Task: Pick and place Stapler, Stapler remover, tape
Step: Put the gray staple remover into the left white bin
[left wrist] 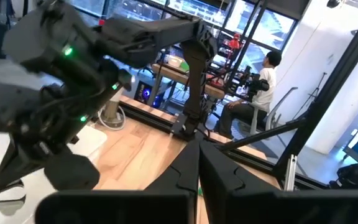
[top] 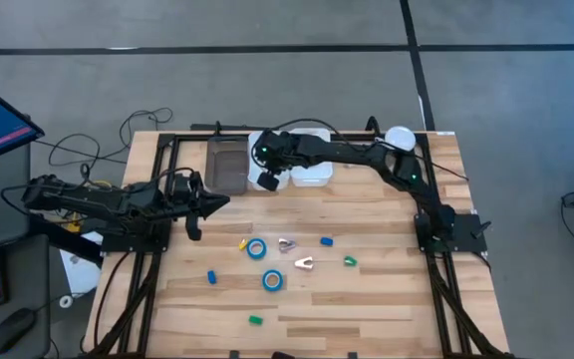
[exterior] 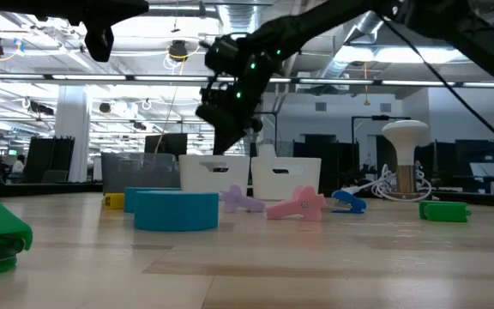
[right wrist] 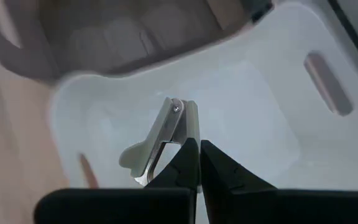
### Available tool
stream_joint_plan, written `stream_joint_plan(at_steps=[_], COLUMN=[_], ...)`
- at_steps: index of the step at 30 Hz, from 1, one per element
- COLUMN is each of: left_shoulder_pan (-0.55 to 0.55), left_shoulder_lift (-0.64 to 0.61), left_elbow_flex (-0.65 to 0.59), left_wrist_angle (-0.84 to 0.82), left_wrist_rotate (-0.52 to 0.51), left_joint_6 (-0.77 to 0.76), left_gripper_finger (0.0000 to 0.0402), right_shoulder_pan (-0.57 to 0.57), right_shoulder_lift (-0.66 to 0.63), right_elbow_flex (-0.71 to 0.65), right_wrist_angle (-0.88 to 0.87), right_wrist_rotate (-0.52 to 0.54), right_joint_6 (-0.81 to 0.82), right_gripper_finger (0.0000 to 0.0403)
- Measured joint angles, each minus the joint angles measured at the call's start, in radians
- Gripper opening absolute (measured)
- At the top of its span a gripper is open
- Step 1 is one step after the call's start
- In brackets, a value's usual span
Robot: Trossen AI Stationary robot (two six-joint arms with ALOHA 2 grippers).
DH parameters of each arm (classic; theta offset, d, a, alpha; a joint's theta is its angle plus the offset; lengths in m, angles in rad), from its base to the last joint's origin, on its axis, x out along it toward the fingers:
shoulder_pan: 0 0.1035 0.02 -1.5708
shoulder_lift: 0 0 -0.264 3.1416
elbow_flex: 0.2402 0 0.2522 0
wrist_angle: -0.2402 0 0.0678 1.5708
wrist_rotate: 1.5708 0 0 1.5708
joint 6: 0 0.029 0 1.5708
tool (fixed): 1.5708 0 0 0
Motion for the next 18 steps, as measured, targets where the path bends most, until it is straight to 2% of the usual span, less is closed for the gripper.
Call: stream_joint_plan(at_steps=[13,18], left_shoulder_pan=[0.000,0.000], left_shoulder_lift=[0.000,0.000], left_elbow_flex=[0.000,0.000], left_wrist_angle=[0.000,0.000], left_wrist_rotate=[0.000,0.000], left_joint_6=[-0.001,-0.001], left_gripper_finger=[0.0003,0.0003], right_shoulder_pan=[-0.012,-0.014], right_shoulder_lift=[0.022,0.022], right_elbow_flex=[0.000,0.000], right_wrist_angle=[0.029,0.030], right_wrist_rotate=[-0.022,-0.048], right_joint_6=[0.003,0.002], right_gripper_finger=[0.0000,0.0017])
